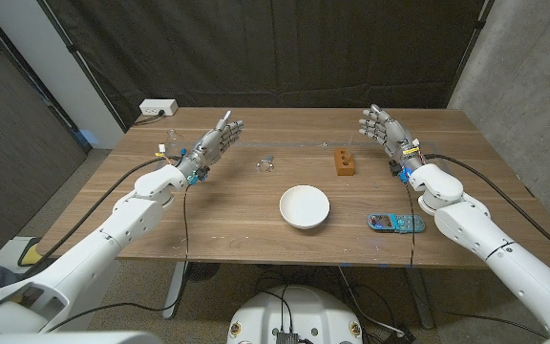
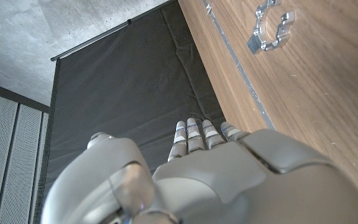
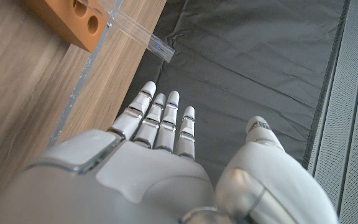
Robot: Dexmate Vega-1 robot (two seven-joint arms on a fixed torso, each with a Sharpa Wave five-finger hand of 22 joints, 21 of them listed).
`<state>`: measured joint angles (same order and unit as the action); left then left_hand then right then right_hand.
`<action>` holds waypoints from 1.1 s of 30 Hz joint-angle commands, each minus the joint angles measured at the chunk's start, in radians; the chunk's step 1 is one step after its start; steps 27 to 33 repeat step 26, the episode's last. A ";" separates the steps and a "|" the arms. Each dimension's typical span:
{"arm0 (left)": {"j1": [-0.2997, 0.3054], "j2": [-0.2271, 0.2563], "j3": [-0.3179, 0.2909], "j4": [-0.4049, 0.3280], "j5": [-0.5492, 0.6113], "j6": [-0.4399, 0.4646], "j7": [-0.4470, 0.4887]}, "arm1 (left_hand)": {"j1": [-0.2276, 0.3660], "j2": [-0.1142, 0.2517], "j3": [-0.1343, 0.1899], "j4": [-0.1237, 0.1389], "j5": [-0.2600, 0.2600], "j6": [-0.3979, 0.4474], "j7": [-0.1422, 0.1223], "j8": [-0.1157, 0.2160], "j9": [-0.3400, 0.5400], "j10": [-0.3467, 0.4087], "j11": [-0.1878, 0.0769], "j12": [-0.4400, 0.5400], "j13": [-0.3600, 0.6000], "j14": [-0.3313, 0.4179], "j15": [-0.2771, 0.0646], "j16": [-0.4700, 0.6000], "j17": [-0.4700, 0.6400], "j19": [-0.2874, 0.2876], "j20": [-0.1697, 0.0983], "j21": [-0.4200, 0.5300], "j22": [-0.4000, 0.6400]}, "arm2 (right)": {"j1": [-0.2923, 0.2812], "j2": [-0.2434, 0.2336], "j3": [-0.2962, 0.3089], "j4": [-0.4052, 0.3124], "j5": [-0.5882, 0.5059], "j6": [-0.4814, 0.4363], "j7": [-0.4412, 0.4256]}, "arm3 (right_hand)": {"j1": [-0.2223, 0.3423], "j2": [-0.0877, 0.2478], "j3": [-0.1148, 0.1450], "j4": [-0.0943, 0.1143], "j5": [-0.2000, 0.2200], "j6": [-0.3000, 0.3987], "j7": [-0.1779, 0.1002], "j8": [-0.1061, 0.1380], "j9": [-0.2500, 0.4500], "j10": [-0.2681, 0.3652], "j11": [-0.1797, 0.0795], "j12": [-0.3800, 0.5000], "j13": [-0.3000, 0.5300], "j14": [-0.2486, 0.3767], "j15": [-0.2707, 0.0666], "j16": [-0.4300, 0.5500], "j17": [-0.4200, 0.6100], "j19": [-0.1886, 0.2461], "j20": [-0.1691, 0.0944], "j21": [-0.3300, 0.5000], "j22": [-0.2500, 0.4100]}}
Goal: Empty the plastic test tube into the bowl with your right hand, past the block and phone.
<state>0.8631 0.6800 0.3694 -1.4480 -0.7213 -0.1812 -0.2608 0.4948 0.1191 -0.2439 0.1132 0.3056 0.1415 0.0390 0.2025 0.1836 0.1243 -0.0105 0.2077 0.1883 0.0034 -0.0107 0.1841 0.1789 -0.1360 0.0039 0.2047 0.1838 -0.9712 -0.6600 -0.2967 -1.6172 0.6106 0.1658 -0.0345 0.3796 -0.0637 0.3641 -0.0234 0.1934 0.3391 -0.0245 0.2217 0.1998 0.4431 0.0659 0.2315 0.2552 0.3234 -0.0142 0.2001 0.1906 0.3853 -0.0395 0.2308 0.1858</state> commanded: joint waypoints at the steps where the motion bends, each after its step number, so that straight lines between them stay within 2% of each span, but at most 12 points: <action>1: 0.048 0.026 -0.021 -0.056 0.006 0.015 0.058 | 0.005 0.001 -0.011 -0.001 -0.003 0.007 -0.004 -0.002 0.005 0.002 -0.005 -0.003 0.002 0.010 -0.002 0.006 0.004 0.005 0.001 0.006 0.002 | 0.046 0.018 -0.021 0.081 0.056 0.031 0.086 | -0.008 -0.003 -0.005 0.002 0.001 0.002 0.004 -0.001 0.003 -0.001 0.006 -0.001 -0.002 -0.001 0.007 -0.001 0.002 0.009 -0.002 -0.004 0.003; 10: 0.073 0.034 -0.036 -0.077 0.003 -0.003 0.072 | 0.005 0.000 -0.013 -0.001 -0.003 0.006 -0.005 -0.003 0.005 0.003 -0.003 -0.003 0.002 0.012 -0.003 0.006 0.004 0.009 0.000 0.007 0.002 | 0.059 0.024 -0.034 0.103 0.060 0.034 0.098 | -0.010 -0.001 -0.007 0.001 0.001 0.001 0.004 -0.003 0.003 -0.003 0.005 -0.002 -0.006 -0.004 0.009 -0.003 0.002 0.006 0.000 -0.006 0.003; 33: 0.045 0.014 -0.023 -0.038 0.002 -0.018 0.040 | 0.006 0.001 -0.016 0.000 -0.002 0.008 -0.005 -0.002 0.005 0.004 -0.005 -0.003 0.002 0.011 -0.002 0.006 0.004 0.008 0.001 0.006 0.002 | 0.053 0.014 -0.042 0.074 0.052 0.001 0.058 | -0.011 0.004 -0.012 -0.001 0.001 0.005 0.002 -0.004 0.002 -0.001 0.008 -0.003 -0.015 -0.004 0.009 -0.004 0.000 0.004 0.001 -0.010 0.002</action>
